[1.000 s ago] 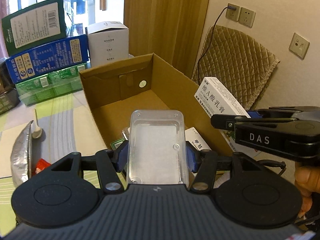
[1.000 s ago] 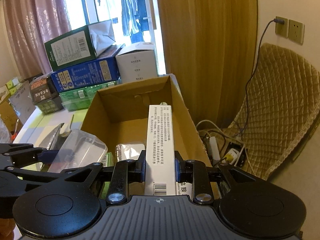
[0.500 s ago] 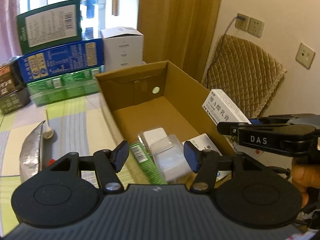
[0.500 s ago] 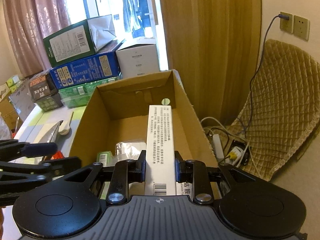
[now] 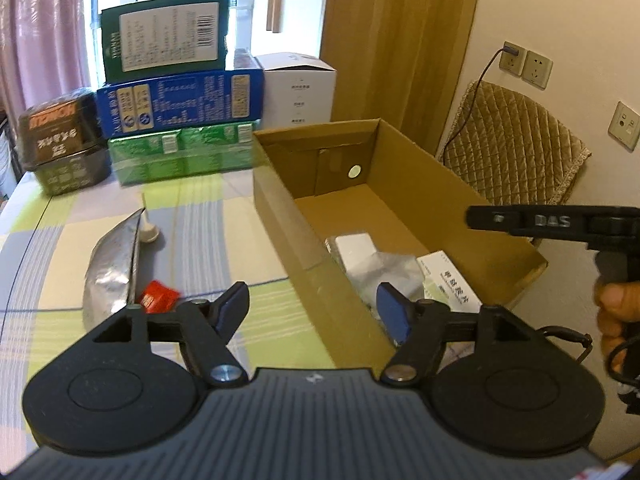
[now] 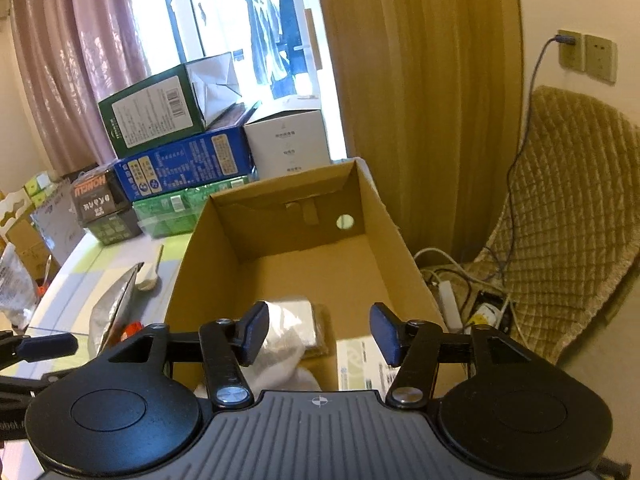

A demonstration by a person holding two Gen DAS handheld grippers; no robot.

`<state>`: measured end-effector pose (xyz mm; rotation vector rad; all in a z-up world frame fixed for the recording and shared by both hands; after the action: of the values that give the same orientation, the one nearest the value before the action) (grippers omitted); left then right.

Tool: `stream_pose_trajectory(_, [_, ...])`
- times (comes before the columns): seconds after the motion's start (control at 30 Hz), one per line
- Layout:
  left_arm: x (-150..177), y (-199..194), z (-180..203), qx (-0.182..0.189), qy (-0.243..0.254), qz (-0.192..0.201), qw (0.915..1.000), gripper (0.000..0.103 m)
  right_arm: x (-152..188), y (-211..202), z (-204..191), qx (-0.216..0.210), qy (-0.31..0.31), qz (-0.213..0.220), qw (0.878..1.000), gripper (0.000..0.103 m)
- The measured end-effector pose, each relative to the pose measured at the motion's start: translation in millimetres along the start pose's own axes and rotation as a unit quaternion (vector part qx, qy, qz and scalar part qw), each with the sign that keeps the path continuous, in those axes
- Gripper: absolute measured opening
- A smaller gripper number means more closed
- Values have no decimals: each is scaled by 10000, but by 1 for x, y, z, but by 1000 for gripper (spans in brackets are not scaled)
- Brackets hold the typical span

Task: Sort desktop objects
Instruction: 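Open the left gripper to drop the container while the right releases the slim box, then move both tools back from the box toward the black cable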

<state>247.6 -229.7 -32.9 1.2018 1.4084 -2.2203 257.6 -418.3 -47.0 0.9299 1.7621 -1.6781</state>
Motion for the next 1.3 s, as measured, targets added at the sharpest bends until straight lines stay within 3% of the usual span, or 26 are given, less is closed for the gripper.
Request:
stream_pose_trajectory(0.5, [40,-66,-22,-331,-90,19,9994,88,51,-78,-43,-151,86,-19,9998,83])
stream_pose_trajectory(0.83, [65,-109,-40,-527,-230,137,9983,101,74,-114,-93,-282,-340,-35,9990,101])
stream_pose_trajectory(1.3, [92,-149,-72,-773,-558,164,9953,102,111,-122,-149,-459,-820,-334,9950,101])
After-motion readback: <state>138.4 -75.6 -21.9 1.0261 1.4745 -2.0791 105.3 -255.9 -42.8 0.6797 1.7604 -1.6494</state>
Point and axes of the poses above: each gripper's, at about its wrist camera, not at the fingertips, and y roughly the way its jaws point, z to its right, x to its underside, the point moved 9 cm from there along y, roughly the way its jaws point, and after that the axes turned 9 degrees about x, right-handed, at the moved point
